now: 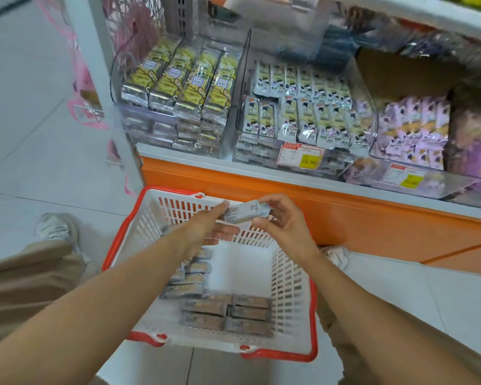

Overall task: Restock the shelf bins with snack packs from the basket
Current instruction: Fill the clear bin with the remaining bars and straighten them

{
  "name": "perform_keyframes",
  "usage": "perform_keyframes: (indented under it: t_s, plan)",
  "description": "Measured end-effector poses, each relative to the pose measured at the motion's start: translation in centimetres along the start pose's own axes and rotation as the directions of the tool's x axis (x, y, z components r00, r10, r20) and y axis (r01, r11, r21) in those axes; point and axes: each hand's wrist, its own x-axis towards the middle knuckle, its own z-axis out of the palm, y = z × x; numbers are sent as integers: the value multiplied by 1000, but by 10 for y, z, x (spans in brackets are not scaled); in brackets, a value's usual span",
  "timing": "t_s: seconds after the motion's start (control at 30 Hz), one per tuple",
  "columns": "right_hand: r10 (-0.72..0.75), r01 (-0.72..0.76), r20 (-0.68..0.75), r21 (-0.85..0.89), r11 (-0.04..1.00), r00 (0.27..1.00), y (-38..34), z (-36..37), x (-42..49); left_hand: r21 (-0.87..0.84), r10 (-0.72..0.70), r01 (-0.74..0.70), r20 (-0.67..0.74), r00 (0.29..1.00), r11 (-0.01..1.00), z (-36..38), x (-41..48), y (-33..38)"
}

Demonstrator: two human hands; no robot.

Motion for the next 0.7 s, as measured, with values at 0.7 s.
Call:
perform_keyframes:
  t_s: [0.7]
  plan:
    - [-216, 182, -44, -390, 902, 975, -88, -8, -7, 321, 797, -734, -151, 585, 599, -7, -46, 68]
